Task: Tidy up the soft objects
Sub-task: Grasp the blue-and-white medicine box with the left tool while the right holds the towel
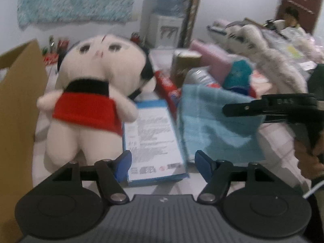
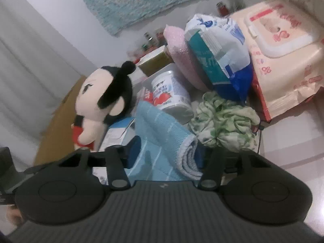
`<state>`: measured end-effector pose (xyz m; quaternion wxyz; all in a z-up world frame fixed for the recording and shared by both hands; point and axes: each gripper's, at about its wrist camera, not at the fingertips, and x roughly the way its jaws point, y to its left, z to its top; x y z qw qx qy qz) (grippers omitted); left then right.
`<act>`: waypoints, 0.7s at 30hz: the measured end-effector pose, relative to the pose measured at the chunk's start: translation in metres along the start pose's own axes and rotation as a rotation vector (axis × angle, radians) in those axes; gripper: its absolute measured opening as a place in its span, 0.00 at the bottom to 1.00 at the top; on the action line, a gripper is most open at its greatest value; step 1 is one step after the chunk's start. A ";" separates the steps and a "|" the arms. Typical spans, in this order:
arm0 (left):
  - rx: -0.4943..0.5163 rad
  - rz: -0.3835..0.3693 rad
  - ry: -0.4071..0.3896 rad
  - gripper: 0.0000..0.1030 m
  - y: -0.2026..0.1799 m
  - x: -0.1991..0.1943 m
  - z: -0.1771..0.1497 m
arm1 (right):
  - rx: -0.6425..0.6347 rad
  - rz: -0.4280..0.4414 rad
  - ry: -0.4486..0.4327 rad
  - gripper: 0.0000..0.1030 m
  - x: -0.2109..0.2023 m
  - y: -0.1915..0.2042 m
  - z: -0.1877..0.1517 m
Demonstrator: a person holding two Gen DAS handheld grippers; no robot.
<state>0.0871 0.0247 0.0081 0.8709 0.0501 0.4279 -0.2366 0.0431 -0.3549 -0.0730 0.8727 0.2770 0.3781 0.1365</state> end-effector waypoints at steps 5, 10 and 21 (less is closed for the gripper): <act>0.023 0.068 -0.011 0.76 -0.007 0.010 0.002 | -0.010 -0.037 -0.001 0.07 0.000 0.007 -0.009; 0.050 0.093 -0.001 0.80 -0.011 0.014 -0.005 | 0.069 0.010 -0.037 0.07 -0.039 -0.002 -0.034; 0.035 0.116 -0.017 0.72 -0.022 0.024 -0.017 | 0.190 -0.019 -0.083 0.07 -0.069 -0.036 -0.070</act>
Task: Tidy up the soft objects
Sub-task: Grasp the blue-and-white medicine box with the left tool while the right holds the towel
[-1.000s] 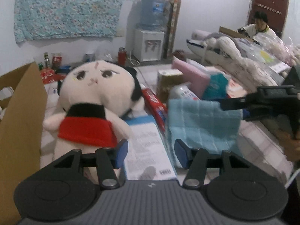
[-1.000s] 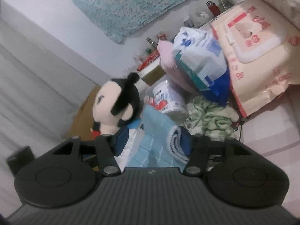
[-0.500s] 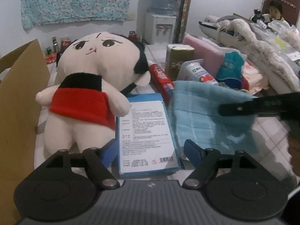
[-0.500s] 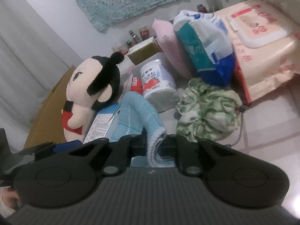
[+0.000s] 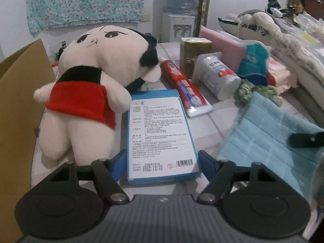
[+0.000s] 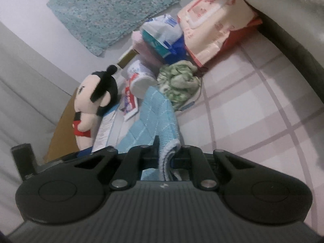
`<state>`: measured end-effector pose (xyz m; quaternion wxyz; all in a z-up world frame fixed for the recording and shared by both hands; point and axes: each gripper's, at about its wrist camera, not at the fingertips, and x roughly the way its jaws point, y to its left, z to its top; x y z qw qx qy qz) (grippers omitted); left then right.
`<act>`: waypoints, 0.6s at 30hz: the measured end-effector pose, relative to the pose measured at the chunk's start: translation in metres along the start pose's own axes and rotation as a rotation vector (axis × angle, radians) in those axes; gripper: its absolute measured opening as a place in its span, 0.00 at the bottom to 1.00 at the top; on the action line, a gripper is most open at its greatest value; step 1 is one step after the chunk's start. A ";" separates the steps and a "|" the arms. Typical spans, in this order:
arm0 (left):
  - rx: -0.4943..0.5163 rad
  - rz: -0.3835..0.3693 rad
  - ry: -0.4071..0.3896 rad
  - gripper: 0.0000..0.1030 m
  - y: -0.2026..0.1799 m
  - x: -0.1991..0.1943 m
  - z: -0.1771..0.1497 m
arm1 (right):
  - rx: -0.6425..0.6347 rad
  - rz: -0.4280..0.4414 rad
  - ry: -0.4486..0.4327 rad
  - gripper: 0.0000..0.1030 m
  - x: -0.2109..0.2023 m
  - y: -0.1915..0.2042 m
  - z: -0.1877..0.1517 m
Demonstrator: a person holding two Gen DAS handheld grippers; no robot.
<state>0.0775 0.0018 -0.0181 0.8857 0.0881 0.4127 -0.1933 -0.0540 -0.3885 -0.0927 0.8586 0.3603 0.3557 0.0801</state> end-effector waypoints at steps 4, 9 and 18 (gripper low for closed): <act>0.009 -0.009 -0.014 0.72 -0.006 -0.019 -0.021 | -0.005 0.042 0.014 0.07 -0.002 0.003 -0.003; 0.042 -0.040 -0.003 0.72 -0.012 -0.047 -0.030 | -0.086 0.061 0.005 0.07 -0.017 0.028 -0.001; -0.248 -0.308 -0.101 0.72 0.040 -0.118 -0.004 | -0.112 0.184 -0.046 0.06 -0.063 0.074 0.032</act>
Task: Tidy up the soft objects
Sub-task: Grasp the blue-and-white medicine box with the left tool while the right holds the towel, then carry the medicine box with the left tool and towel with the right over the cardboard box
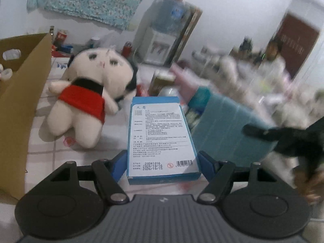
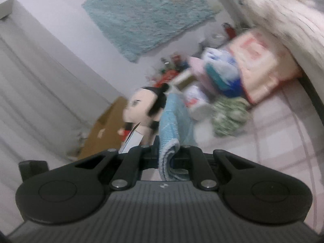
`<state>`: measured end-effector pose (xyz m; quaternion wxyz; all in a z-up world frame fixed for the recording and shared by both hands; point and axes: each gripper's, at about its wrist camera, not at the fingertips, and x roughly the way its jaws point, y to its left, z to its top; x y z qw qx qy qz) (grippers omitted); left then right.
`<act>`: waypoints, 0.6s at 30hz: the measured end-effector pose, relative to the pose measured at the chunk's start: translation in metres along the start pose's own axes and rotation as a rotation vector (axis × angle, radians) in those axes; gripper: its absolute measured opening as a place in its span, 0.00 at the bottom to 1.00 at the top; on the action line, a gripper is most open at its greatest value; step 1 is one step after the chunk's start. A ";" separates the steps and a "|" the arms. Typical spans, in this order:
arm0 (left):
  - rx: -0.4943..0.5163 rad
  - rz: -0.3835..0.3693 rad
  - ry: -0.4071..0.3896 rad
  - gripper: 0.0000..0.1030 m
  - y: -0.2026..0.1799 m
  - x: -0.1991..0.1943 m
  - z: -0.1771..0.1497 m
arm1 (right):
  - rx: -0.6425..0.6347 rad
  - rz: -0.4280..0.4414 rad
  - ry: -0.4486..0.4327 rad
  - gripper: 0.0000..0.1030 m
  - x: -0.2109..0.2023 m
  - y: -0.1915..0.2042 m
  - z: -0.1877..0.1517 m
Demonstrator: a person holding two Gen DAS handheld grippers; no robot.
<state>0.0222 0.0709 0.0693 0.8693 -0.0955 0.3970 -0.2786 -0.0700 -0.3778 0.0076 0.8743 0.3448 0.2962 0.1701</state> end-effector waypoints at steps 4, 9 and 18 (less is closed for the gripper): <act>-0.029 0.042 -0.120 0.72 0.011 -0.049 0.015 | -0.051 0.081 -0.001 0.06 0.000 0.040 0.027; 0.040 0.260 -0.222 0.72 0.039 -0.106 0.030 | -0.166 0.186 0.047 0.06 0.029 0.104 0.050; 0.089 0.588 -0.007 0.72 0.164 -0.101 0.076 | -0.223 0.318 0.189 0.06 0.170 0.224 0.068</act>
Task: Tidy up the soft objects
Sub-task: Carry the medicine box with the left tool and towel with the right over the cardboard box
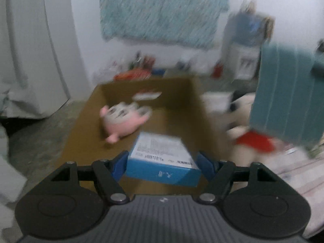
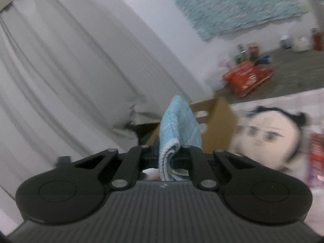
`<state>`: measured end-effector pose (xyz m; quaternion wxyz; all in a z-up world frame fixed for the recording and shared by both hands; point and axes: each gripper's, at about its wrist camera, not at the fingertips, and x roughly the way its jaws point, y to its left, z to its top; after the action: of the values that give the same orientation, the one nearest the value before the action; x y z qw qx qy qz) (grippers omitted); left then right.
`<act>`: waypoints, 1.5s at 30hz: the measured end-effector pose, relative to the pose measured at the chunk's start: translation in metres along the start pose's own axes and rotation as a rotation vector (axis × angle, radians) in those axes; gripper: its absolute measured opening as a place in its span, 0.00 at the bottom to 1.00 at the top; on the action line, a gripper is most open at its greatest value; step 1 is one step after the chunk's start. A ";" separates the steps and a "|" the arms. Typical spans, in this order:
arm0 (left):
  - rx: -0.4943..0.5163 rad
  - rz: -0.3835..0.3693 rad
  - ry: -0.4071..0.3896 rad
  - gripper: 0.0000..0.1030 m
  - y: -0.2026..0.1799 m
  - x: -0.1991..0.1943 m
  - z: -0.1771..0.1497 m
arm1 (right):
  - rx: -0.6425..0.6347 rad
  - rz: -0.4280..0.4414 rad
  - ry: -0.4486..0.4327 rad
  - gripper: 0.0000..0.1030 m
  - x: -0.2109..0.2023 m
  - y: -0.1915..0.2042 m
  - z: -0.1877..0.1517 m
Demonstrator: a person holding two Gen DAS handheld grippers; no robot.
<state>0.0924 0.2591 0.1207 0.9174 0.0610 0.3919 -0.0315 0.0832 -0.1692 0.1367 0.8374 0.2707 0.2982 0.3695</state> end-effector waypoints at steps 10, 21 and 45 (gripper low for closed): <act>0.054 0.070 0.131 0.72 0.068 0.092 0.015 | 0.004 0.015 0.162 0.06 0.186 0.028 0.026; 0.253 0.134 0.453 0.37 0.063 0.112 -0.045 | -0.057 -0.038 0.299 0.07 0.262 0.025 0.002; 0.318 0.358 0.326 0.35 0.050 0.134 -0.001 | -0.128 -0.115 0.292 0.08 0.259 0.024 0.016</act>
<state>0.1896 0.3077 0.0276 0.8123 0.2765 0.5071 0.0803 0.2256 0.0432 0.0867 0.8204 0.1429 0.4076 0.3747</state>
